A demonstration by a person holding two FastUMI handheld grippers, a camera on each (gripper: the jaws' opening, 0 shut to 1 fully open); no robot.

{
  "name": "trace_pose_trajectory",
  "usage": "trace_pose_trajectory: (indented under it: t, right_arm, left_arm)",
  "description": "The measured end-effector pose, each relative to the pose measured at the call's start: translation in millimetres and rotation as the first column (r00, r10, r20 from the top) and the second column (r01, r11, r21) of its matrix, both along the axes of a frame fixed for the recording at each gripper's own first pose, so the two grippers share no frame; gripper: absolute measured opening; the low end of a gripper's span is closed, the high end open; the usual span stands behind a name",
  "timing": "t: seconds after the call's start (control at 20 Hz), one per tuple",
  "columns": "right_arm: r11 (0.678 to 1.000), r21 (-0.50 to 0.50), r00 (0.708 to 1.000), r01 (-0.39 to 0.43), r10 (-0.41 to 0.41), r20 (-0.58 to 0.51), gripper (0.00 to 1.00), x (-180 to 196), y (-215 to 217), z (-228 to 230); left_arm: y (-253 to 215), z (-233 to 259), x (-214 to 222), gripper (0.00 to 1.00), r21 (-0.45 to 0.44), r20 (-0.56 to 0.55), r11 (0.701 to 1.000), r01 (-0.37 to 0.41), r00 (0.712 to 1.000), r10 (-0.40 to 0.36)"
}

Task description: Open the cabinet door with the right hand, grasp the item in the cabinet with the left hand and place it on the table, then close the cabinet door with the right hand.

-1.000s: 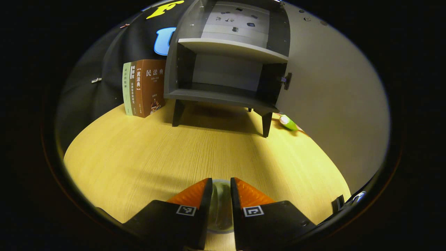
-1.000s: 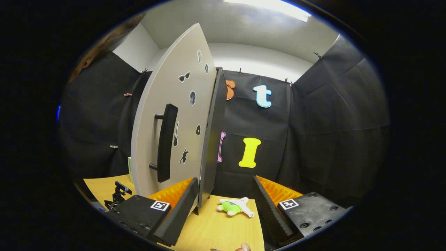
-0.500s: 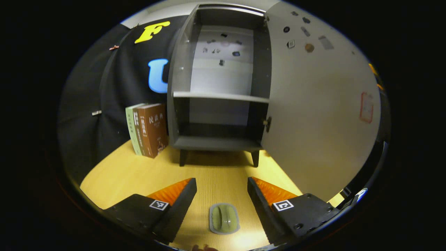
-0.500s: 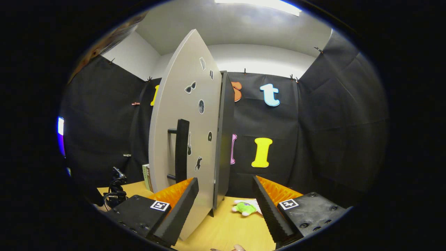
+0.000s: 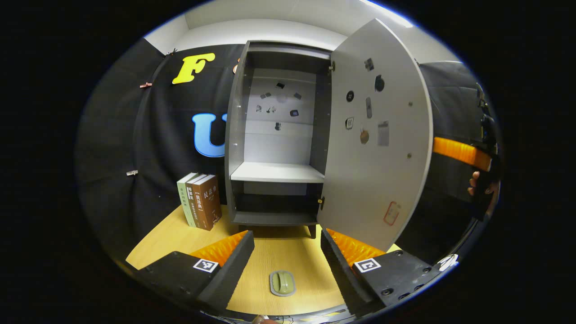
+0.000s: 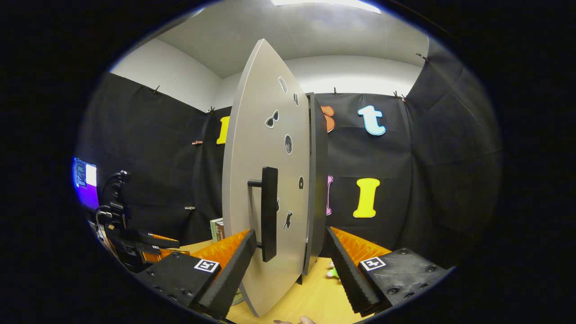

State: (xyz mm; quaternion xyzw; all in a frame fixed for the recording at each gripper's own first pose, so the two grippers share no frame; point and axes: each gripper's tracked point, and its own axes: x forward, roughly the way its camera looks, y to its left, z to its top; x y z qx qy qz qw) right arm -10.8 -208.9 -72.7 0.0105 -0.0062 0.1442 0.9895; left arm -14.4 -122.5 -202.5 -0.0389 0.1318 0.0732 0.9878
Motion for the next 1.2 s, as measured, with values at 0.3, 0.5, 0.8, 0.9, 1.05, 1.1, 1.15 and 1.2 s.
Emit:
trace_pose_trajectory:
  t: [0.3,0.5,0.8,0.9,1.05,1.1,1.15,1.2]
  right_arm:
    - [0.988,0.044,0.988,-0.151,0.152,-0.018,0.98,10,20,6]
    - [0.975,0.051,0.976,-0.216,0.218,-0.03,0.96,15,26,3]
    - [0.978,0.063,0.979,-0.198,0.201,-0.045,1.0,18,43,2]
    - [0.987,0.037,0.987,-0.155,0.156,-0.028,0.98,18,54,2]
    - [0.997,0.013,0.997,-0.07,0.071,-0.021,0.98,19,79,-4]
    - [0.999,0.01,0.999,-0.049,0.049,-0.016,0.98,19,90,-4]
    - [1.0,0.004,1.0,-0.026,0.026,-0.009,0.98,20,101,-5]
    - [1.0,-0.002,1.0,-0.004,0.004,0.0,0.98,21,109,-5]
  left_arm:
    - [9,52,-21,0.94,0.041,0.025,0.992,-0.121,0.993,0.12]
    - [5,77,-22,0.94,0.041,0.07,0.986,-0.161,0.985,0.158]
    - [41,98,-11,0.91,0.05,0.106,0.988,-0.147,0.984,0.141]
    - [51,106,3,0.94,0.047,0.128,0.995,-0.083,0.989,0.076]
    - [73,111,19,0.92,0.03,0.139,0.999,0.029,0.99,-0.033]
    - [81,113,22,0.92,0.04,0.143,0.998,0.057,0.988,-0.062]
    - [90,115,23,0.94,0.05,0.152,0.995,0.081,0.984,-0.088]
    - [98,117,24,0.94,0.058,0.154,0.993,0.104,0.982,-0.112]
